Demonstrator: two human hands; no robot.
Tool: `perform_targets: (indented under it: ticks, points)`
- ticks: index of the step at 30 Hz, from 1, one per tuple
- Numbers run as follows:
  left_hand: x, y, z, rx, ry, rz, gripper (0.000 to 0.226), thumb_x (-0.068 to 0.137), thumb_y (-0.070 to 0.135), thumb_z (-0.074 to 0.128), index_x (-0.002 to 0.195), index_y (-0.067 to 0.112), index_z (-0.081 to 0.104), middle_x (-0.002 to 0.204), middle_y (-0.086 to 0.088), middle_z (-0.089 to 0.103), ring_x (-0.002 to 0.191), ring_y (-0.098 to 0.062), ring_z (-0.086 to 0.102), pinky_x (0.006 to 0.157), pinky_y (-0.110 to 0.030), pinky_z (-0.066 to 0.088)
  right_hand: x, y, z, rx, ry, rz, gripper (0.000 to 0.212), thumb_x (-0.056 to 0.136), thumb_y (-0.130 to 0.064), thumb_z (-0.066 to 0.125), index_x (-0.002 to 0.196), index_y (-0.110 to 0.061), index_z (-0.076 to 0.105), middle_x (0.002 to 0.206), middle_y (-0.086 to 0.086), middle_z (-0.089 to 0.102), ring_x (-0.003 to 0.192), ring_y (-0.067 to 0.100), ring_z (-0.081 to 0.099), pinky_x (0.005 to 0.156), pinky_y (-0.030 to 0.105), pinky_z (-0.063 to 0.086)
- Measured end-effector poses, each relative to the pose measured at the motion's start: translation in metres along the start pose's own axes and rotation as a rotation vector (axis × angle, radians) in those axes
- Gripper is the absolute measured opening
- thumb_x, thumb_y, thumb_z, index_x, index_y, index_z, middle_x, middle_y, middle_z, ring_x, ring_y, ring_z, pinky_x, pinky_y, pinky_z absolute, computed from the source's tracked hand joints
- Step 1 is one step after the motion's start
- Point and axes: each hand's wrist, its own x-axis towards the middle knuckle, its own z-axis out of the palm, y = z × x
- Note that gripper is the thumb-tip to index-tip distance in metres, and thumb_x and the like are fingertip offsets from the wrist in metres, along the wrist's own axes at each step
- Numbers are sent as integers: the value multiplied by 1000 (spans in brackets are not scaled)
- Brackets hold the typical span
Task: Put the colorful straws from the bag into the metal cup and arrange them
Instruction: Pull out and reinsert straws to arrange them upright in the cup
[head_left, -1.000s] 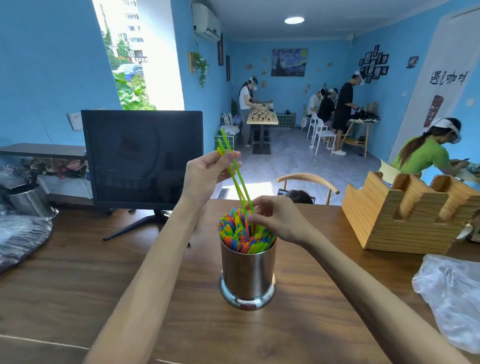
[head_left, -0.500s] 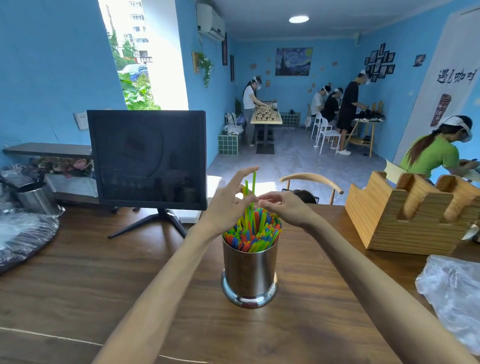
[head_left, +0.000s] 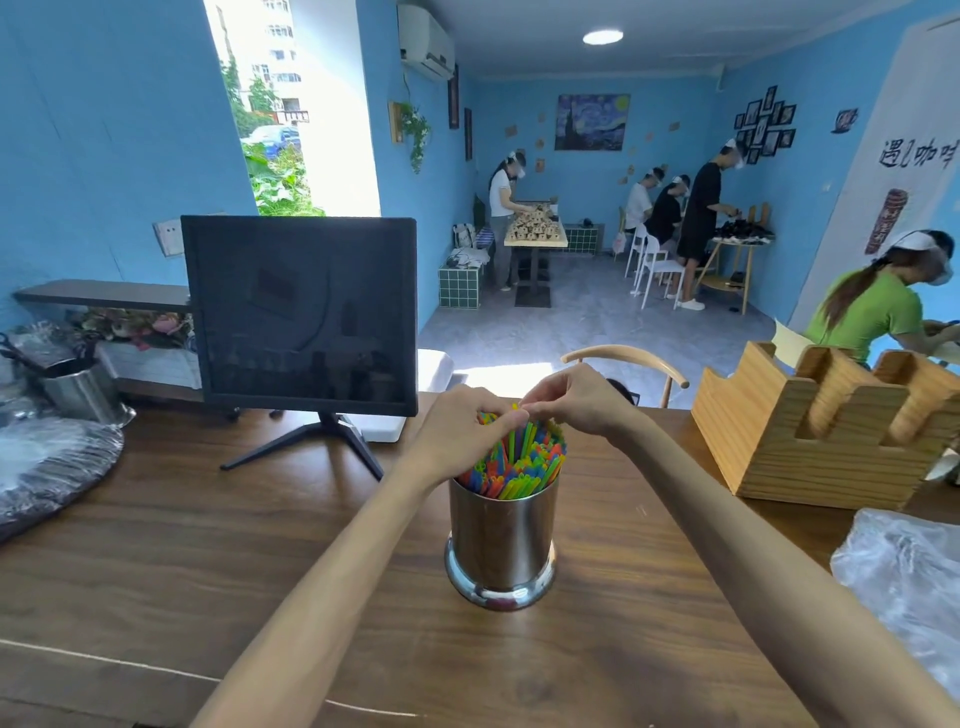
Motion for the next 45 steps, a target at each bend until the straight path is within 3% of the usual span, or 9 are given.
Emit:
perform_targets:
  ticks: [3, 7, 11, 14, 18, 23, 32, 37, 45]
  points:
    - [-1, 3, 0, -73, 50, -36, 32, 85, 65, 62, 107, 45, 73, 90, 31, 66, 96, 11, 60, 76, -21, 48, -1, -7, -6, 15, 42, -59, 5, 85, -16, 82, 90, -14, 83, 77, 0, 77, 68, 3, 66, 59, 14, 49]
    - [6, 7, 3, -130, 138, -86, 40, 88, 62, 64, 121, 40, 63, 101, 21, 67, 107, -4, 59, 90, -32, 44, -5, -22, -14, -86, 147, -174, 13, 87, -22, 81, 98, -16, 80, 82, -5, 77, 75, 1, 71, 71, 21, 54]
    - [10, 14, 5, 7, 31, -96, 40, 98, 58, 55, 133, 39, 60, 108, 35, 44, 133, -11, 29, 96, -33, 16, -12, -48, -18, -172, 268, -294, 13, 94, -21, 74, 105, -18, 80, 89, -9, 74, 79, -1, 65, 74, 23, 49]
    - [11, 20, 4, -77, -66, -59, 34, 105, 47, 49, 135, 34, 61, 123, 21, 52, 138, -17, 35, 112, -41, 29, -19, -71, -24, -124, 381, -371, 15, 94, -18, 74, 108, -15, 79, 92, -9, 73, 83, 12, 70, 80, 29, 57]
    - [7, 28, 1, -284, -143, -2, 24, 110, 27, 43, 119, 23, 65, 114, 5, 71, 114, -8, 62, 102, -29, 46, -24, -95, -46, -1, 550, -480, 16, 94, -15, 73, 110, -18, 77, 94, -8, 76, 85, 11, 73, 83, 29, 60]
    - [4, 25, -17, -642, 70, -90, 18, 106, 23, 55, 110, 23, 72, 75, 8, 70, 72, -7, 62, 72, -18, 53, -25, -86, -70, 302, 769, -450, 14, 97, -14, 70, 108, -22, 74, 88, -10, 74, 77, 5, 71, 76, 21, 57]
    - [9, 22, -65, -1248, 385, -193, 28, 80, 31, 75, 101, 12, 79, 72, 4, 69, 63, -6, 59, 64, -20, 57, -40, -22, -23, 315, 412, -229, 10, 93, -13, 74, 94, -22, 77, 87, 3, 78, 76, 10, 70, 76, 33, 59]
    - [15, 33, -65, -1050, 496, -142, 31, 83, 39, 75, 104, 16, 80, 69, 9, 60, 72, -8, 53, 72, -22, 54, -44, -16, 17, -22, 178, -338, 6, 90, -21, 78, 91, -17, 82, 78, -18, 74, 73, -6, 64, 70, 13, 47]
    - [9, 33, -36, -548, 361, 66, 42, 88, 24, 79, 117, 49, 64, 84, 3, 79, 74, -17, 77, 70, -37, 64, -44, -19, 27, -206, -66, -320, 9, 91, -18, 75, 94, -11, 81, 94, 5, 72, 88, 16, 64, 81, 29, 49]
